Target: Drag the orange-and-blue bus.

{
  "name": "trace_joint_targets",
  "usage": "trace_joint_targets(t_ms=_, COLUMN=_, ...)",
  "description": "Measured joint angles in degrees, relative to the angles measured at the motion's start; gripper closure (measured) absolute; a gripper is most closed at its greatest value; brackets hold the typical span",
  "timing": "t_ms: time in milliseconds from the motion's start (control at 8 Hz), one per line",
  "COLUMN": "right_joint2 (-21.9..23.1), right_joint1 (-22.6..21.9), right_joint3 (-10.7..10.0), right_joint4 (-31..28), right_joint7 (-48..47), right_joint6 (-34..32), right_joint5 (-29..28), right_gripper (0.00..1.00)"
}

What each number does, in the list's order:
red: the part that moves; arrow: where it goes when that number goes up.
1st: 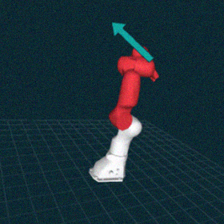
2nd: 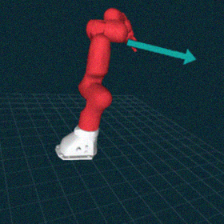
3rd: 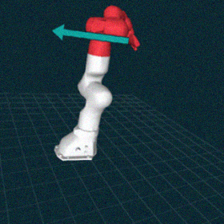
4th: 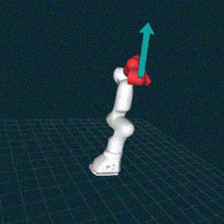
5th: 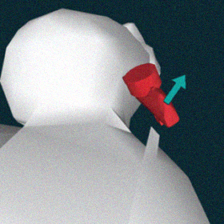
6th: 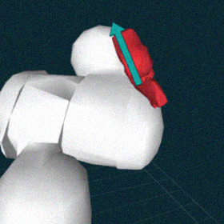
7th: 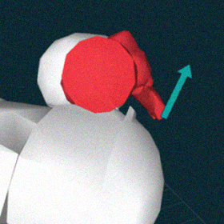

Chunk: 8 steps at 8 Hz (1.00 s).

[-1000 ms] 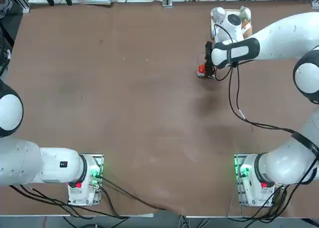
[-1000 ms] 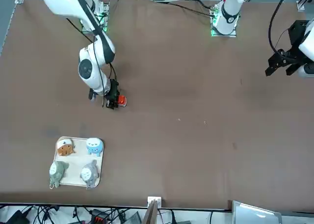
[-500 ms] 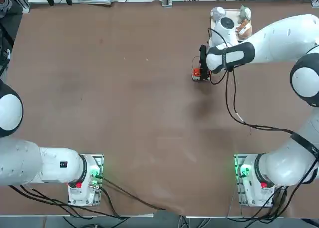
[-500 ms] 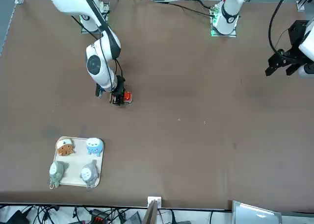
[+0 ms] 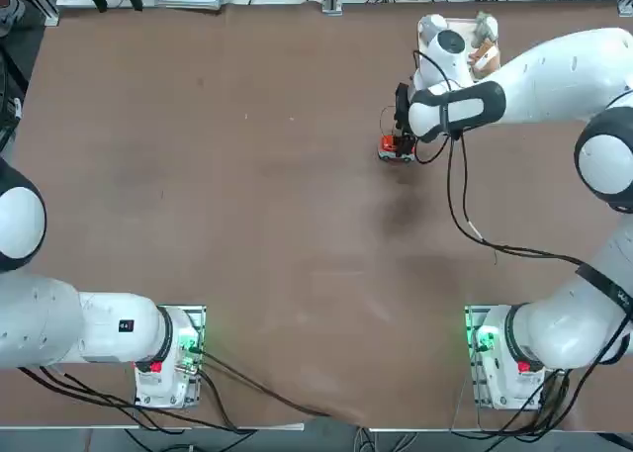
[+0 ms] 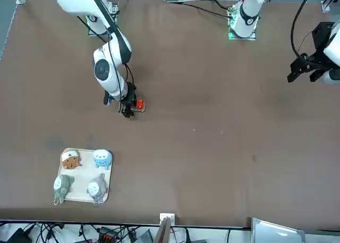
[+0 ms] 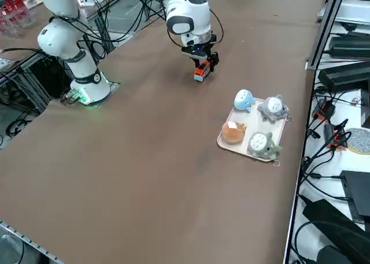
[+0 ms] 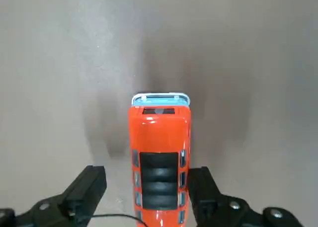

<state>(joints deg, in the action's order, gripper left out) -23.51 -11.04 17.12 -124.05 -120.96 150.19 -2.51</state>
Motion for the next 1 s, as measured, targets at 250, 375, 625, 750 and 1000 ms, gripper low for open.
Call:
trace_joint_targets(t_ms=250, right_joint2=1.57, right_joint1=-0.01, right_joint3=0.0, right_joint4=0.58, right_joint7=-0.03, right_joint6=-2.31, right_joint5=0.14, right_gripper=0.0)
trace_joint_targets(t_ms=375, right_joint2=3.83, right_joint1=-0.03, right_joint3=0.01, right_joint4=1.35, right_joint7=0.37, right_joint6=-6.04, right_joint5=0.68, right_gripper=0.0)
trace_joint_targets(t_ms=625, right_joint2=9.16, right_joint1=-0.13, right_joint3=0.04, right_joint4=4.09, right_joint7=6.78, right_joint6=-16.72, right_joint5=1.48, right_gripper=0.0)
trace_joint_targets(t_ms=750, right_joint2=10.95, right_joint1=-0.1, right_joint3=-0.06, right_joint4=6.57, right_joint7=12.06, right_joint6=-23.86, right_joint5=1.53, right_gripper=0.0)
trace_joint_targets(t_ms=1000, right_joint2=12.08, right_joint1=1.31, right_joint3=-0.59, right_joint4=13.0, right_joint7=23.95, right_joint6=-36.85, right_joint5=1.54, right_gripper=0.0)
